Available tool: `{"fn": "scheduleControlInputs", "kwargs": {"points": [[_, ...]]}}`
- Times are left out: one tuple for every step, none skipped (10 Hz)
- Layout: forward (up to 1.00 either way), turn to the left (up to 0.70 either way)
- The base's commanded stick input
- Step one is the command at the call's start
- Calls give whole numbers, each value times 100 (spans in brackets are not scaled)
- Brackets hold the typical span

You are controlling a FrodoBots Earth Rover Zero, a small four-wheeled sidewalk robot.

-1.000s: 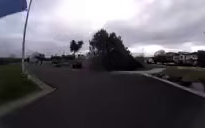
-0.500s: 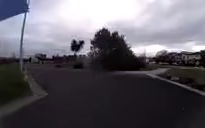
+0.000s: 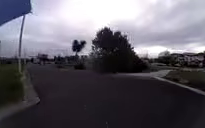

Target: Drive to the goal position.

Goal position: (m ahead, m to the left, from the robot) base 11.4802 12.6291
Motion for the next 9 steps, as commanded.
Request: {"fn": "scheduleControlInputs", "kwargs": {"points": [[85,34],[85,34],[85,34],[85,34],[85,34],[85,34],[85,34],[85,34],[85,34]]}}
